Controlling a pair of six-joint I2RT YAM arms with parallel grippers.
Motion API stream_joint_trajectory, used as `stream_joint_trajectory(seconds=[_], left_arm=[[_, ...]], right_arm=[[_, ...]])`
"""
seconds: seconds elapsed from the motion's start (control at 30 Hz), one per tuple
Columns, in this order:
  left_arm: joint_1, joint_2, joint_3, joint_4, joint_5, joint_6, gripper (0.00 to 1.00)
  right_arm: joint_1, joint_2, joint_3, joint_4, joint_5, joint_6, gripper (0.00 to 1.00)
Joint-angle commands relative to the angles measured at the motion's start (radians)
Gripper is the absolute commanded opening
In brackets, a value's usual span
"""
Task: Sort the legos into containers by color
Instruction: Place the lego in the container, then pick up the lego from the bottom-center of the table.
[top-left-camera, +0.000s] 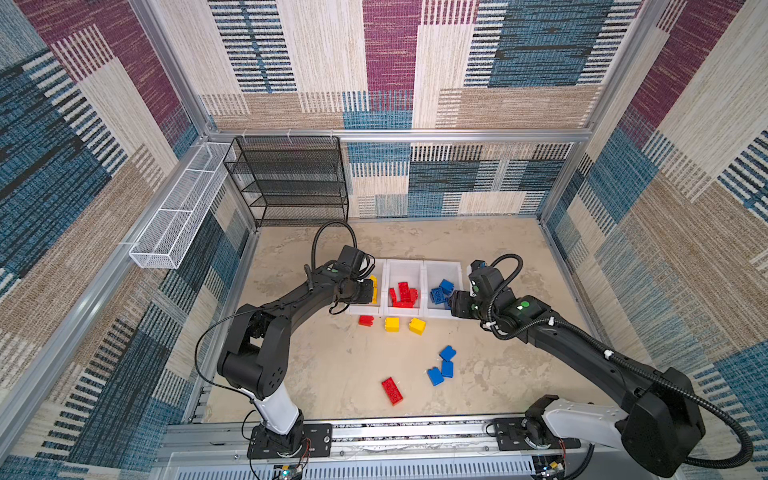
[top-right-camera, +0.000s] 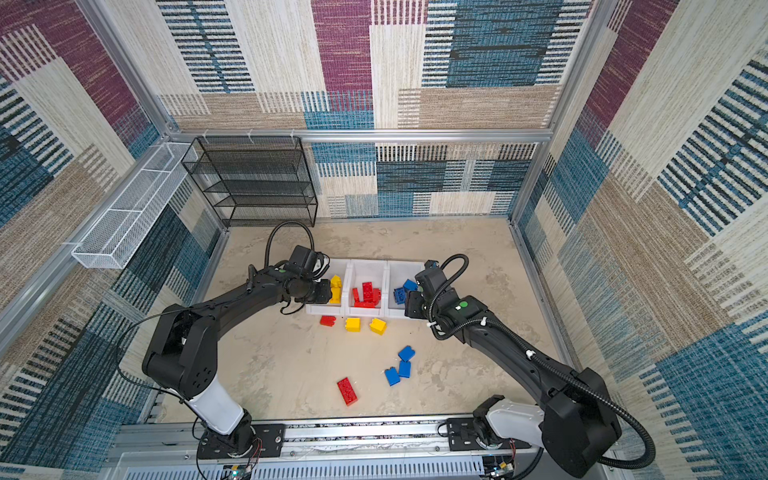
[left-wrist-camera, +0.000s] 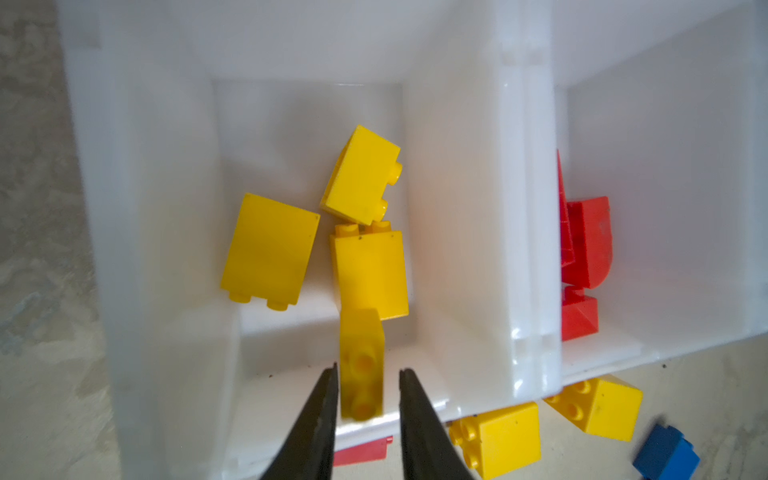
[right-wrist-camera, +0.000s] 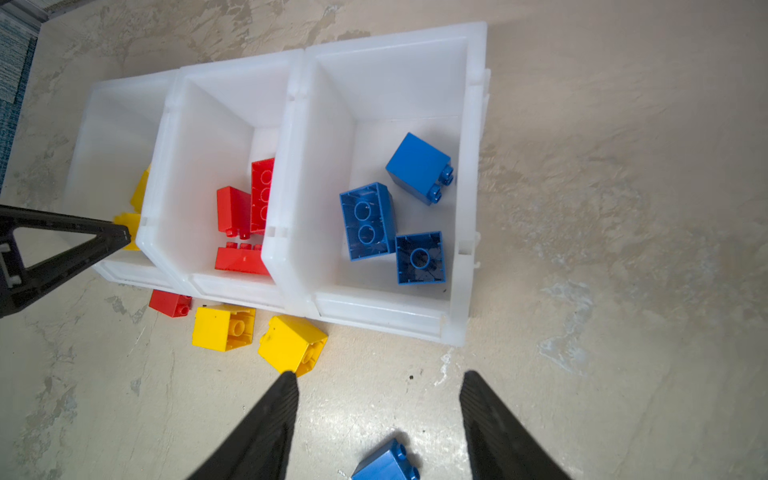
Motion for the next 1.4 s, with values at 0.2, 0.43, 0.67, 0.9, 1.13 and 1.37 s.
stream_joint_trajectory(seconds=[0.2, 0.43, 0.67, 0.9, 1.13, 1.37], left_arm=[[0.003, -0.049, -0.017, -0.012, -0.025, 0.019, 0.45], [0.004, -0.185, -0.140, 0.042, 0.054, -0.039, 0.47], [0.004, -0.341, -0.264, 0.048, 0.023, -0.066, 0.48], [0.004, -0.472, -0.365, 0.051, -0.018, -0.100, 0.49], [0.008, -0.560, -0.405, 0.033, -0.038, -0.140, 0.50], [0.008, -0.645, -0.483, 0.064, -0.037, -0.193, 0.50]], right_arm=[[0.000, -0.007, -0.002, 0.007, -0.020, 0.011, 0.66], [0.008, -0.009, -0.016, 0.005, -0.042, 0.013, 0.66], [0.195, 0.028, 0.008, -0.013, -0.015, 0.099, 0.66], [0.531, 0.233, 0.079, -0.022, -0.008, 0.249, 0.66], [0.691, 0.330, 0.104, -0.017, -0.023, 0.351, 0.67], [0.761, 0.441, 0.159, -0.039, -0.044, 0.369, 0.65]])
